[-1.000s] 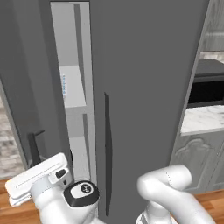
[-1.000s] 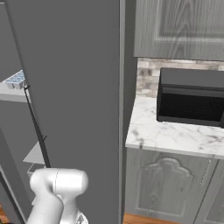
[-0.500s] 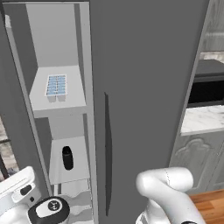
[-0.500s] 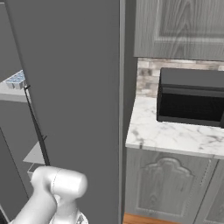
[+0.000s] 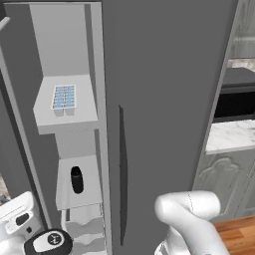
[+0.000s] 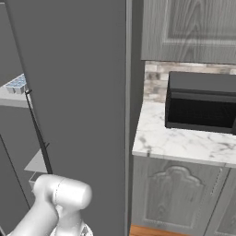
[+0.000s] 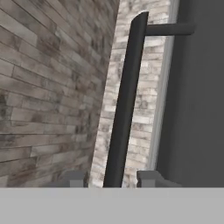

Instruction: Open the freezer door, pick up the ice cube tray from the freezer, and place it on the dining counter.

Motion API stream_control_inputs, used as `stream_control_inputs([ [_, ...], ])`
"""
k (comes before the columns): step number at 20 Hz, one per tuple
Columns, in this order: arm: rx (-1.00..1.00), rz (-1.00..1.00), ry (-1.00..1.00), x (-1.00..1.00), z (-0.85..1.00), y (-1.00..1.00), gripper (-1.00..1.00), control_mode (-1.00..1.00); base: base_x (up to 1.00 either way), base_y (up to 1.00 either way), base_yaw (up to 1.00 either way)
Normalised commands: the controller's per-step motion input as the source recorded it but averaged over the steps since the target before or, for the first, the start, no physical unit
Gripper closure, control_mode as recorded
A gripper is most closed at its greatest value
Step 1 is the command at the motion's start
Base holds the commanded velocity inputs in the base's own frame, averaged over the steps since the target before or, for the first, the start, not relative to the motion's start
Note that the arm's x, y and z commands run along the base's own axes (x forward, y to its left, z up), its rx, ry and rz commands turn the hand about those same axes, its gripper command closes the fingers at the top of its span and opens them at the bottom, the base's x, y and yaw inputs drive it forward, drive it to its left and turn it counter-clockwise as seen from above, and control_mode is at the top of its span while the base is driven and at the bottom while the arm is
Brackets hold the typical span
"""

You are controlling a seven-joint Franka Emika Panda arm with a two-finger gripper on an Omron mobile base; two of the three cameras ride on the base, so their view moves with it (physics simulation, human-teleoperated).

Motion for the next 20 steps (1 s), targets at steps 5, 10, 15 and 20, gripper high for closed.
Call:
stream_control_inputs([
  [5, 0.00, 0.00, 0.00, -0.35, 0.11, 0.00, -1.00, -1.00, 0.00, 0.00, 0.00],
  [10, 0.00, 0.00, -0.01, -0.68, 0.31, -0.08, -1.00, -1.00, 0.00, 0.00, 0.00],
  [15, 0.00, 0.03, -0.01, -0.65, 0.35, -0.69, -1.00, -1.00, 0.00, 0.00, 0.00],
  [20, 0.00, 0.12, 0.00, -0.19, 0.53, -1.00, -1.00, -1.00, 0.00, 0.00, 0.00],
])
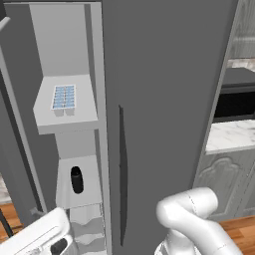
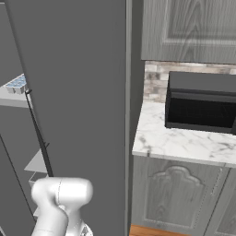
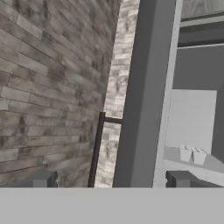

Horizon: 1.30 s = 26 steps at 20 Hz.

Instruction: Open the freezer door, pick up the ice cube tray from the freezer, and place it on the dining counter.

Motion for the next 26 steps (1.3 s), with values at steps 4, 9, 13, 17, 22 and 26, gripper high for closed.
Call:
stream_control_inputs([
  [4, 0.04, 0.08, 0.00, 0.08, 0.63, -1.00, -1.00, -1.00, 0.00, 0.00, 0.00],
  [9, 0.10, 0.08, 0.00, 0.49, 0.56, -1.00, -1.00, -1.00, 0.00, 0.00, 0.00],
  [13, 0.03, 0.17, 0.00, 0.57, 0.11, -0.98, -1.00, -1.00, 0.00, 0.00, 0.00],
  [17, 0.02, 0.27, 0.00, 0.58, 0.00, -0.54, -1.00, -1.00, 0.00, 0.00, 0.00],
  [22, 0.01, 0.32, 0.05, 0.80, 0.00, -0.03, -1.00, -1.00, 0.00, 0.00, 0.00],
  [26, 0.00, 0.22, 0.02, 0.70, -0.01, 0.07, -1.00, -1.00, 0.00, 0.00, 0.00],
])
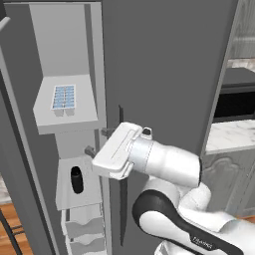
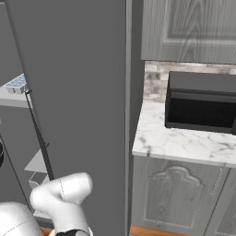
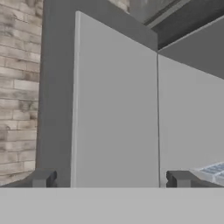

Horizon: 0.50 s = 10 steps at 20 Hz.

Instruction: Open the freezer door, pick up the ice cube tray from the freezer, and place it on the dining counter.

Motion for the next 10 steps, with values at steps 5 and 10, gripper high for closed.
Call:
stream_control_inputs([
  [5, -0.01, 0.12, 0.00, 0.65, -0.11, 0.36, -1.00, -1.00, 0.00, 0.00, 0.00],
  [10, -0.06, 0.05, 0.01, 0.13, -0.07, 0.71, -1.00, -1.00, 0.00, 0.00, 0.00],
])
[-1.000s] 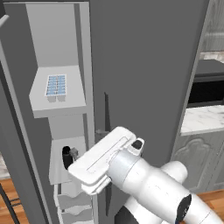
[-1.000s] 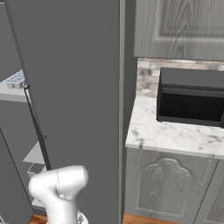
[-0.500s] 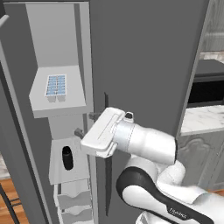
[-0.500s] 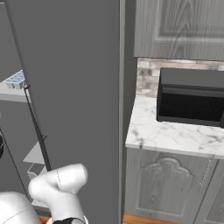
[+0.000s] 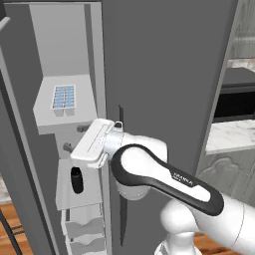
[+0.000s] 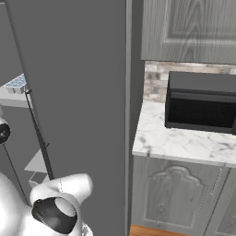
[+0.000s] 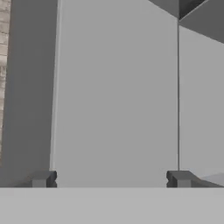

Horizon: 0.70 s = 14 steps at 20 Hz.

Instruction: Open the freezer door, pick up the ice cube tray from the freezer, and place it on the dining counter.

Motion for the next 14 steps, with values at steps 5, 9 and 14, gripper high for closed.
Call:
stream_control_inputs([
  [5, -0.06, 0.03, 0.01, 0.02, 0.00, 0.72, -1.00, -1.00, 0.00, 0.00, 0.00],
  [9, -0.04, 0.03, 0.00, 0.00, 0.00, 0.64, -1.00, -1.00, 0.00, 0.00, 0.00],
  [14, -0.04, 0.03, 0.00, 0.05, 0.00, 0.61, -1.00, -1.00, 0.00, 0.00, 0.00],
])
